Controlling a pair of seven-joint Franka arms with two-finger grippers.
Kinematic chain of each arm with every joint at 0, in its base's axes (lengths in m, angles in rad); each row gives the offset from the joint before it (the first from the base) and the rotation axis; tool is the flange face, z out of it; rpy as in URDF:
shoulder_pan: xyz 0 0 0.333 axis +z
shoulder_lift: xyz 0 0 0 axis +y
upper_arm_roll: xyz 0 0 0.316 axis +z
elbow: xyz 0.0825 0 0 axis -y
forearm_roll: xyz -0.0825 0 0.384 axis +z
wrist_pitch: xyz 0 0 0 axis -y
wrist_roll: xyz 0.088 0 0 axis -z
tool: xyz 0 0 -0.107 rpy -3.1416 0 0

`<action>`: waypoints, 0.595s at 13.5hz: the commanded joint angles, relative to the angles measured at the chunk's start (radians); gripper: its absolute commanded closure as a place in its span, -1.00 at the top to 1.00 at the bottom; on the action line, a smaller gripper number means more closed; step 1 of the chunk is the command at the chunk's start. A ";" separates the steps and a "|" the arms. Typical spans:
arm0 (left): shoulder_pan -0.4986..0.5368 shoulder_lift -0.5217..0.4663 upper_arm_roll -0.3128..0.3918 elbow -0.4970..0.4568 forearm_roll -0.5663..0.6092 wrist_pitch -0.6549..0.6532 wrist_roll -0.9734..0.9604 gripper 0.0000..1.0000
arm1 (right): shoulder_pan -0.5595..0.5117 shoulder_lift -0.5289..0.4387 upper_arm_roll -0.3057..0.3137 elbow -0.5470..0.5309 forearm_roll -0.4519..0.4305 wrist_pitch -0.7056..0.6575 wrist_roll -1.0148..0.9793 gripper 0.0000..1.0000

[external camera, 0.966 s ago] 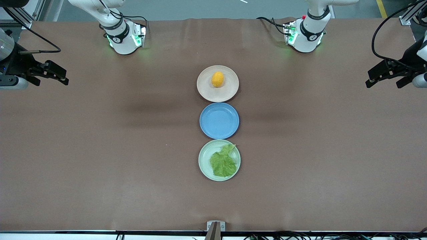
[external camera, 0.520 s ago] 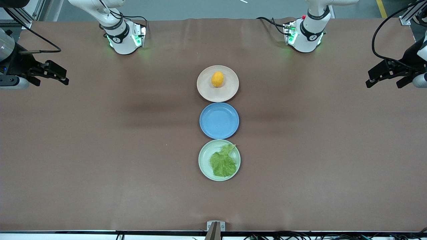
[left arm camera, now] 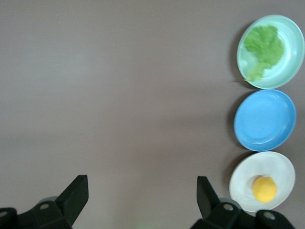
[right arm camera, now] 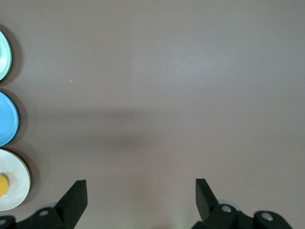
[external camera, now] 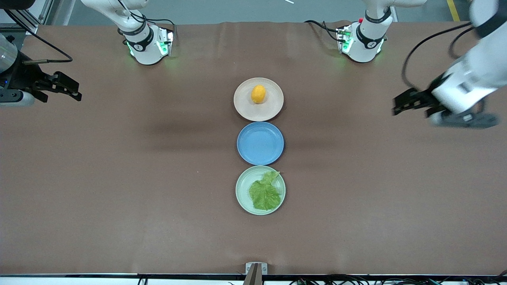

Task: Pick lemon and lettuce from plates
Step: 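Reach the left gripper to the lettuce while the right gripper reaches the lemon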

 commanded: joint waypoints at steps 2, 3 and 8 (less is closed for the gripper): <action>-0.155 0.240 -0.016 0.094 -0.023 0.143 -0.169 1.00 | -0.026 -0.012 0.017 0.004 0.005 0.002 -0.007 1.00; -0.208 0.303 -0.015 0.121 -0.023 0.183 -0.262 1.00 | -0.024 -0.008 0.017 0.001 0.005 0.007 -0.008 1.00; -0.321 0.487 -0.013 0.135 -0.014 0.518 -0.586 1.00 | -0.023 0.237 0.015 0.118 0.021 0.016 -0.027 1.00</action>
